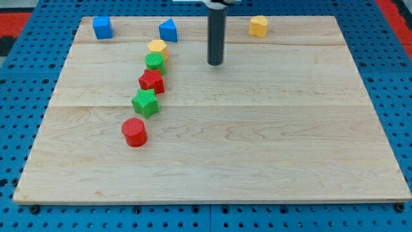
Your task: Push the yellow hexagon below the yellow heart
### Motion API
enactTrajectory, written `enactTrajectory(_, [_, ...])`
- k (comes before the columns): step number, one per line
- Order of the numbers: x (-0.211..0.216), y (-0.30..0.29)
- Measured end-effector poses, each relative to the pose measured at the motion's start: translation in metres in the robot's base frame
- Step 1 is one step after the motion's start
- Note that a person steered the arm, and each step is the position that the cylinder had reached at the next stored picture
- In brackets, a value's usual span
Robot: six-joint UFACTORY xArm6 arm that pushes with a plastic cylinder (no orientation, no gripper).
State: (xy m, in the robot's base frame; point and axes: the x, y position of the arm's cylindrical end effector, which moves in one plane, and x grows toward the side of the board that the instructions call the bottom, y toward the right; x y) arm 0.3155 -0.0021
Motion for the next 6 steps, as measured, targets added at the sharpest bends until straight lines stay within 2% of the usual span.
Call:
enactTrajectory(1, [-0.042, -0.049])
enactTrajectory(2, [-0.057, -0.106])
enactTrajectory(3, [-0.014, -0.114])
enactTrajectory(5, [0.009, -0.03])
enactTrajectory(6, [0.057, -0.002])
